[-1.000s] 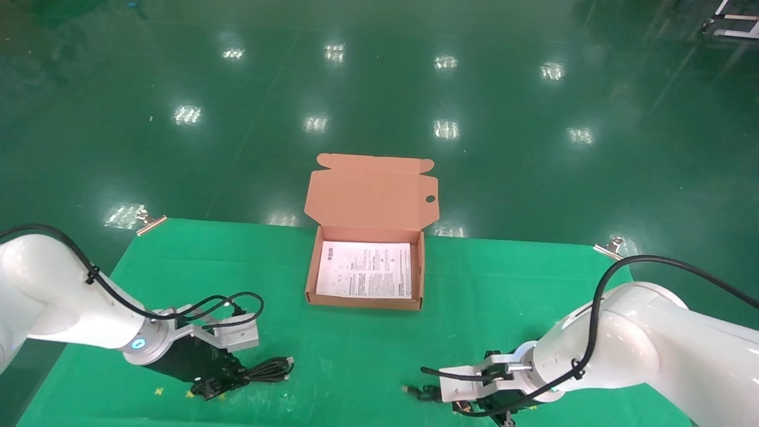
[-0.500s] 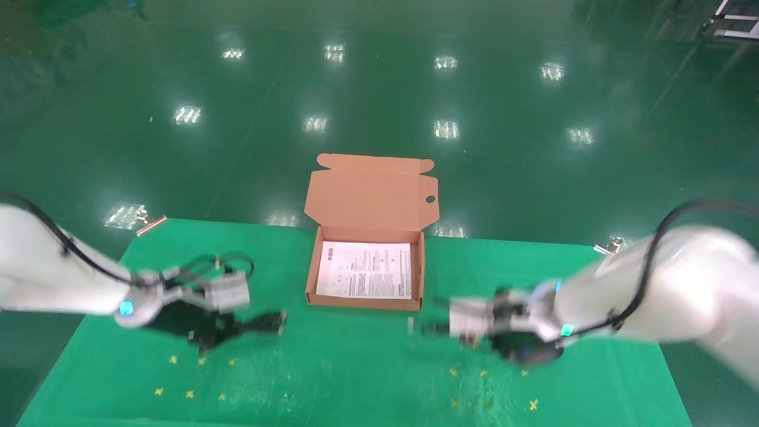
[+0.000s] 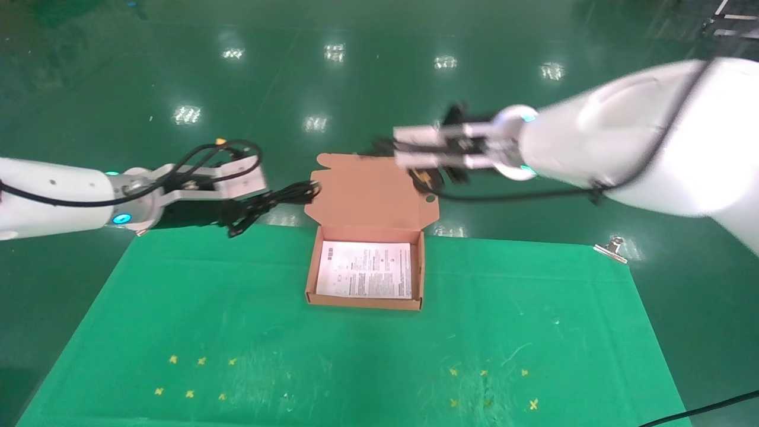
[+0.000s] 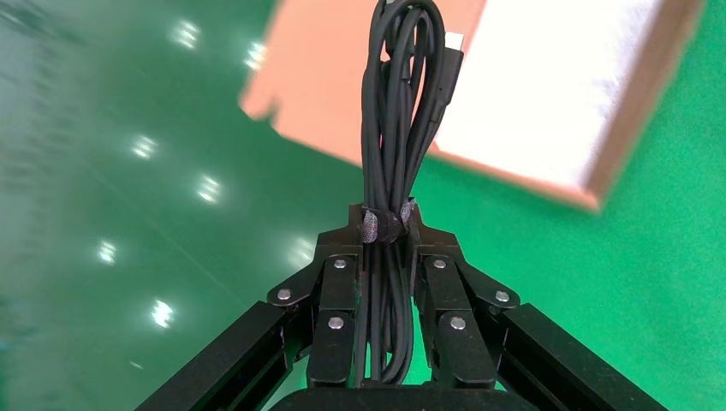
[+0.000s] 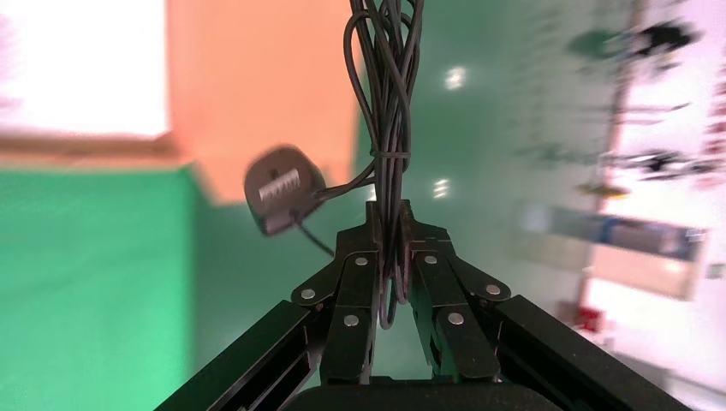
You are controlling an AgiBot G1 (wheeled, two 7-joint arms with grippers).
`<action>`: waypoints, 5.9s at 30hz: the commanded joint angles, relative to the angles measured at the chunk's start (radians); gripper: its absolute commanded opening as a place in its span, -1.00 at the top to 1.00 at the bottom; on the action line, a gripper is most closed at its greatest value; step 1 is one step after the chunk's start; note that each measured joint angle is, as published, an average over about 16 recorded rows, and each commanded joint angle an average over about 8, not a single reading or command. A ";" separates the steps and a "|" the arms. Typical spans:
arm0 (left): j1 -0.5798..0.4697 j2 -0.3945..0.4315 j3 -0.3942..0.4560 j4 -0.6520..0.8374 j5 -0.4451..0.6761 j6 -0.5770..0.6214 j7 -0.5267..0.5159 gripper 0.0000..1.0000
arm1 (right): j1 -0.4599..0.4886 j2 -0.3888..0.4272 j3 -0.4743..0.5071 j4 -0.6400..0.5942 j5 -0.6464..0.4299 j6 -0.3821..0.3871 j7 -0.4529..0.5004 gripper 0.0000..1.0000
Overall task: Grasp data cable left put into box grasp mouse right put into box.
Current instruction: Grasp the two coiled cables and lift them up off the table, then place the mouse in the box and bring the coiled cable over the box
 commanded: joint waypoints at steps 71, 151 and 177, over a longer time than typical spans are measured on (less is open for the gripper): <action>0.126 -0.041 -0.007 -0.219 0.496 -0.219 -0.274 1.00 | -0.220 -0.237 -0.104 -0.411 0.522 0.368 -0.259 1.00; 0.209 0.321 0.265 0.079 0.302 -0.507 -0.130 -1.00 | -0.074 0.334 -0.148 0.248 0.024 0.148 0.381 -1.00; 0.083 0.261 0.178 0.056 0.276 -0.552 -0.220 -1.00 | 0.045 0.322 -0.133 0.232 0.011 0.135 0.275 -1.00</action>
